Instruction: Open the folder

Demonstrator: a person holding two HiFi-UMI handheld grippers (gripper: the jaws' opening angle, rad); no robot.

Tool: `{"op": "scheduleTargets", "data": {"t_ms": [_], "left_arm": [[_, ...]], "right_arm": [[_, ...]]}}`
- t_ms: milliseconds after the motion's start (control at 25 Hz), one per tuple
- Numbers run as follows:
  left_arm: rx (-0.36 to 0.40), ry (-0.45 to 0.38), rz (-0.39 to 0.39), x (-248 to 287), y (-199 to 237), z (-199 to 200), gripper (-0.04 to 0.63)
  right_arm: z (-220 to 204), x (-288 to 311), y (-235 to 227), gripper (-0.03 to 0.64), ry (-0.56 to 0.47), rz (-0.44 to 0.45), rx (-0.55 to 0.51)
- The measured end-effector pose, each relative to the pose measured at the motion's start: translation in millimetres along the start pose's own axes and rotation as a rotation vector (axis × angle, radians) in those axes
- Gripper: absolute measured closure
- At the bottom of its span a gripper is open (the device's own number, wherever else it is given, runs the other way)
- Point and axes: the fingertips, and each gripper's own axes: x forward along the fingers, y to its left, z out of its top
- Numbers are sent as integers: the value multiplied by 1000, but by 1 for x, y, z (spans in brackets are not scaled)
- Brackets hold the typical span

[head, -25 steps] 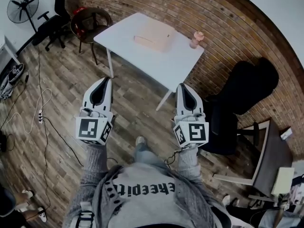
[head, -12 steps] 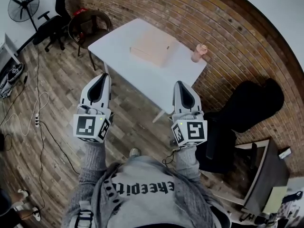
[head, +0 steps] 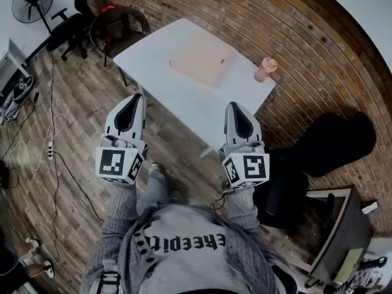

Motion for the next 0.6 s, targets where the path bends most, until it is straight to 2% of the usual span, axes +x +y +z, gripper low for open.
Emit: {"op": "scheduleTargets", "data": {"t_ms": [320, 600], "left_arm": [[-20, 4, -32, 48, 20, -18, 583], [-37, 2, -84, 113, 49, -33, 583]], "right_arm": [[-12, 40, -17, 612, 9, -37, 3], [-21, 98, -36, 612, 17, -82, -14]]}}
